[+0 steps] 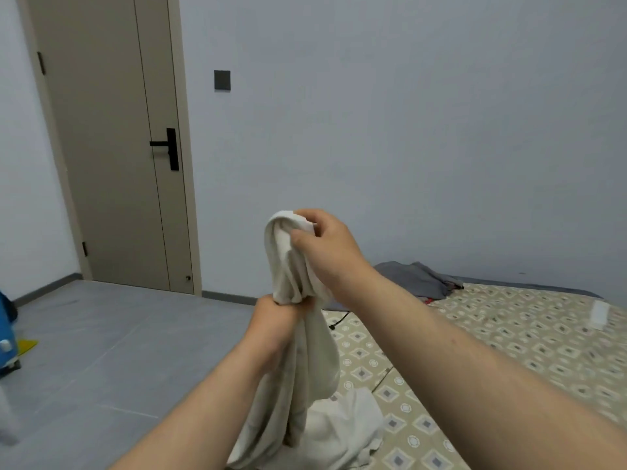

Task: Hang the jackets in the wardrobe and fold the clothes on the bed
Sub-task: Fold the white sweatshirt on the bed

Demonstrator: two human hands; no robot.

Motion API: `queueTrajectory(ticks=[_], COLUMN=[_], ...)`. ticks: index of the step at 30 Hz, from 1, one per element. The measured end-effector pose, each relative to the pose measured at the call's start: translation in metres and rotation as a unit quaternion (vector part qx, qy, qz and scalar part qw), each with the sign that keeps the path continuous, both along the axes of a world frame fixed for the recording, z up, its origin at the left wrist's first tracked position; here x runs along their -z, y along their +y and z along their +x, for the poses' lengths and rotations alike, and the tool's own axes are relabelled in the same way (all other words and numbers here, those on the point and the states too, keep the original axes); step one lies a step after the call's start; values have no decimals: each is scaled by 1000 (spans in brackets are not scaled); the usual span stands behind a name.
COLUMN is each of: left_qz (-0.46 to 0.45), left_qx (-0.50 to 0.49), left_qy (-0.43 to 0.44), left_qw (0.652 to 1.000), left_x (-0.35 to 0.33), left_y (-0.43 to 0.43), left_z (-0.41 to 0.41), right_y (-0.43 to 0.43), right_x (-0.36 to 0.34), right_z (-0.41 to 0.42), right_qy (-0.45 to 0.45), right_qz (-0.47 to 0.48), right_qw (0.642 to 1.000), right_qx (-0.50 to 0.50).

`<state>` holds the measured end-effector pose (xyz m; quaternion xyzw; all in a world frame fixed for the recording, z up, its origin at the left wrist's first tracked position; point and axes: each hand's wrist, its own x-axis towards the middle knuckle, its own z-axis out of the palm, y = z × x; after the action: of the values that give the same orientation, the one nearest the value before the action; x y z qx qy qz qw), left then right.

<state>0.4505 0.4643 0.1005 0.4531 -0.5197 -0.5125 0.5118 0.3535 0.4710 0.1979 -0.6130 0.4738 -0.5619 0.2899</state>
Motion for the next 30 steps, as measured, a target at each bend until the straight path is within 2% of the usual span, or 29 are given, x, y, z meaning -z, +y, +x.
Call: queueTrajectory(ticks=[3,5,7,9,12,16,18,20,22,24,26,27,28,30], left_qz=[74,115,134,150,152,132,103,77,93,152,183,150,82,-74], left_qx=[-3,13,35,63,95,47,-18,-81,-59,31,121,123,93,-7], left_qy=[141,211,255,294,305,275,223,125,-10,-184,-330,-381,-402,-363], left_qw=[987,971,957,942,935,951,969,986,994,970,918,904,907,929], left_x=[-17,-31,-44,-53,-61,-67,-61,-50,-38,-32,-31,-32,-34,-34], left_y=[-4,-5,-4,-4,-4,-11,-22,-37,-44,-41,-30,-22,-14,7], left_z=[16,26,31,32,36,57,67,75,80,81,69,57,43,12], right_y=[11,20,30,37,31,19,17,17,18,17,14,13,12,10], right_x=[45,93,134,159,172,140,112,83,54,29,7,-2,-10,-22], right_z=[-33,-52,-58,-54,-51,-58,-66,-71,-70,-64,-57,-54,-51,-44], right_qy=[-86,-93,-65,-40,-12,-135,-125,-108,-105,-123,-170,-197,-221,-247], right_qz=[55,150,242,291,254,212,175,132,96,78,79,84,89,93], right_qw=[991,980,968,953,966,968,976,984,988,988,980,975,969,963], right_qx=[83,93,6,-79,-50,22,43,52,53,55,61,63,61,47])
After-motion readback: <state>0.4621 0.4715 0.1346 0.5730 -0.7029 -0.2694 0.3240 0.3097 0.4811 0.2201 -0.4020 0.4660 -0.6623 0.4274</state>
